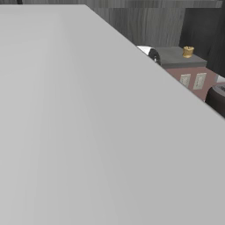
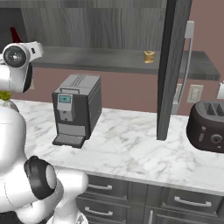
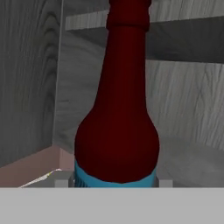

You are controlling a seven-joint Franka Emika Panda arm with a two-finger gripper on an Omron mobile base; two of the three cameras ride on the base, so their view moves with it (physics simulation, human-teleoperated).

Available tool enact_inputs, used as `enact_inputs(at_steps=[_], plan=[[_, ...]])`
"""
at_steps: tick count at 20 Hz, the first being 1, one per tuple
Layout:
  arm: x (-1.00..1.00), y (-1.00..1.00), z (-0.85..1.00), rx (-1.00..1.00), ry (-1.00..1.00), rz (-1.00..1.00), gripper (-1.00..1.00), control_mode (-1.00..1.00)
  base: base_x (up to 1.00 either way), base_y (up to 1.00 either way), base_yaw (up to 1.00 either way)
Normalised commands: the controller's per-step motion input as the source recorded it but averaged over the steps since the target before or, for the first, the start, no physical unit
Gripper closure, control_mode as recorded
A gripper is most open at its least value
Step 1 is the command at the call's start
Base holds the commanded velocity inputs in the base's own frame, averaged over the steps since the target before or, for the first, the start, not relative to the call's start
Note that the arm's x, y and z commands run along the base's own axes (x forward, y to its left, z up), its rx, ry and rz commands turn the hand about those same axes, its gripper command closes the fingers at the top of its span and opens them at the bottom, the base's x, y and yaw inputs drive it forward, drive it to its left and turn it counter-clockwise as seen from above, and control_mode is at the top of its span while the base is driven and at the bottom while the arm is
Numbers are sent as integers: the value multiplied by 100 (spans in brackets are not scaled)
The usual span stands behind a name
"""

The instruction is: Get the candle and the beer from the cabinet and move them to the dining counter.

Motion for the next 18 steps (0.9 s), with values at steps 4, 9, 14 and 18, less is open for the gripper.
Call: enact_inputs(at_steps=[4, 9, 14, 18], plan=[[-97, -27, 3, 1, 0, 10, 100, -100, 0, 0, 0], [-89, -34, 13, 2, 0, 6, 100, -100, 0, 0, 0], [-80, -28, 0, 1, 0, 4, 100, -100, 0, 0, 0], [-72, -23, 0, 0, 0, 4, 100, -100, 0, 0, 0]])
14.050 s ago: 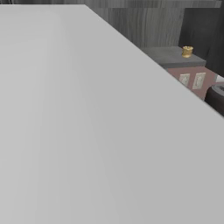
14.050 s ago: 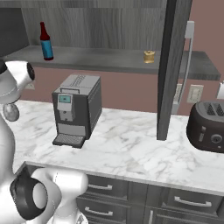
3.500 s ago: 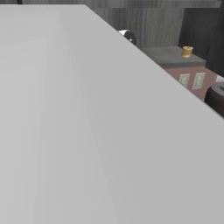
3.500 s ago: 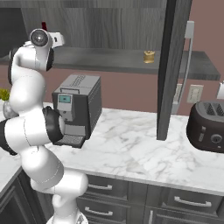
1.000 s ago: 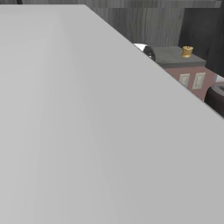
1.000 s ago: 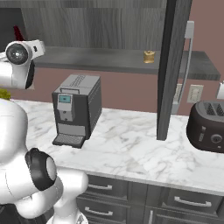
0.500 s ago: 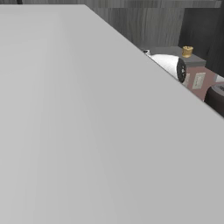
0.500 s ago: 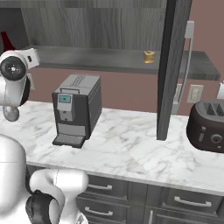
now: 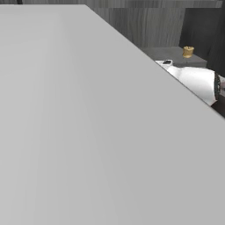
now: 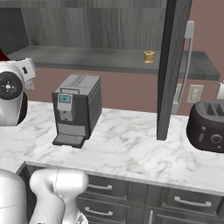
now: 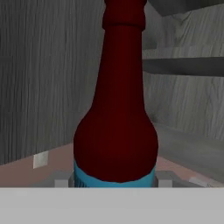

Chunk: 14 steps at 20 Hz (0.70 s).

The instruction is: Get the candle and the beer from the cabinet and move them to the dining counter.

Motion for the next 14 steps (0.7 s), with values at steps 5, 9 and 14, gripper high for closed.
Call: enact_inputs(at_steps=[5, 9, 14], plan=[[-48, -15, 0, 0, 0, 1, 100, -100, 0, 0, 0], [-13, 0, 0, 0, 0, 0, 100, -100, 0, 0, 0], [0, 1, 0, 0, 0, 0, 100, -100, 0, 0, 0]])
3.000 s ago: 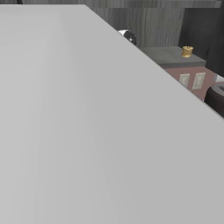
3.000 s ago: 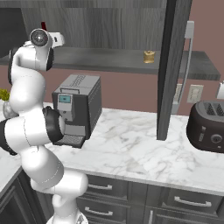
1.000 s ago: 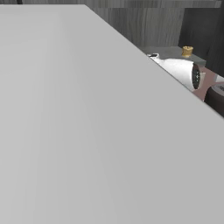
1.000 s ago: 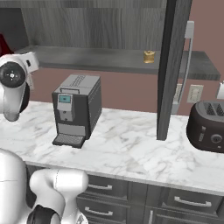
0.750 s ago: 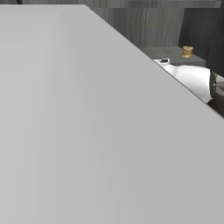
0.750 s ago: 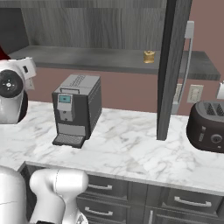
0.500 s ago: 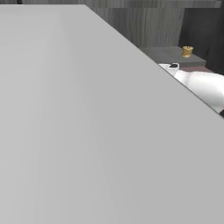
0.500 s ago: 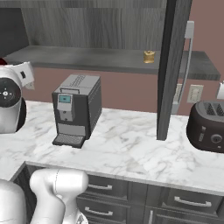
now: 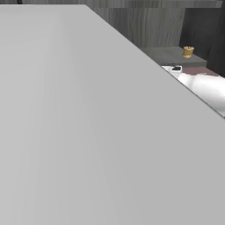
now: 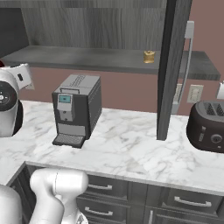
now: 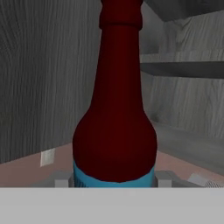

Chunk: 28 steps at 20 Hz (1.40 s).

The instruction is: Get the candle and the beer from the cabinet and move them to the dining counter.

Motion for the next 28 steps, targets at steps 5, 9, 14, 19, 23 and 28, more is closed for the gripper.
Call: enact_inputs(at_steps=[5, 9, 14, 19, 23, 28], plan=[[-2, 0, 0, 0, -1, 0, 100, 100, -17, -3, -2], [0, 0, 0, 0, 0, 0, 100, 100, -71, -10, -22], [0, 0, 0, 0, 0, 0, 100, 100, -68, -21, -32], [0, 0, 0, 0, 0, 0, 100, 100, -56, -14, -40], [0, 0, 0, 0, 0, 0, 100, 100, -51, -14, -46], [0, 0, 0, 0, 0, 0, 100, 100, -58, -10, -44]])
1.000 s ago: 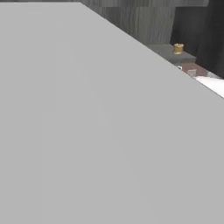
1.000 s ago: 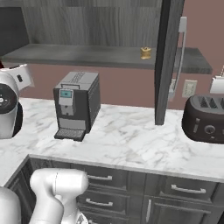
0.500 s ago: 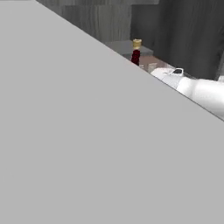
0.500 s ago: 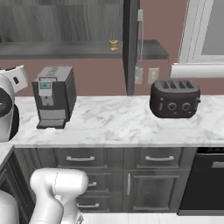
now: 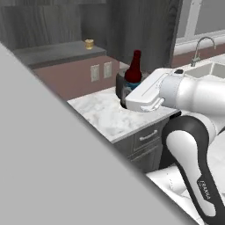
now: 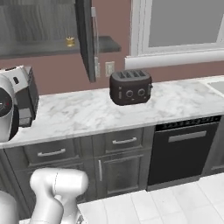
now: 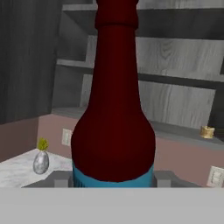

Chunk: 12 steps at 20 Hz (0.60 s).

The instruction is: Get the candle and the beer from the cabinet and move them to the dining counter.

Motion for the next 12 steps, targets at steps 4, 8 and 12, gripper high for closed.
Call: enact_inputs(at_steps=[4, 8, 12], plan=[[0, 0, 0, 0, 0, 0, 100, 100, -74, -8, -42], [0, 0, 0, 0, 0, 0, 100, 100, -80, -11, -42], [0, 0, 0, 0, 0, 0, 100, 100, -80, -13, -41]])
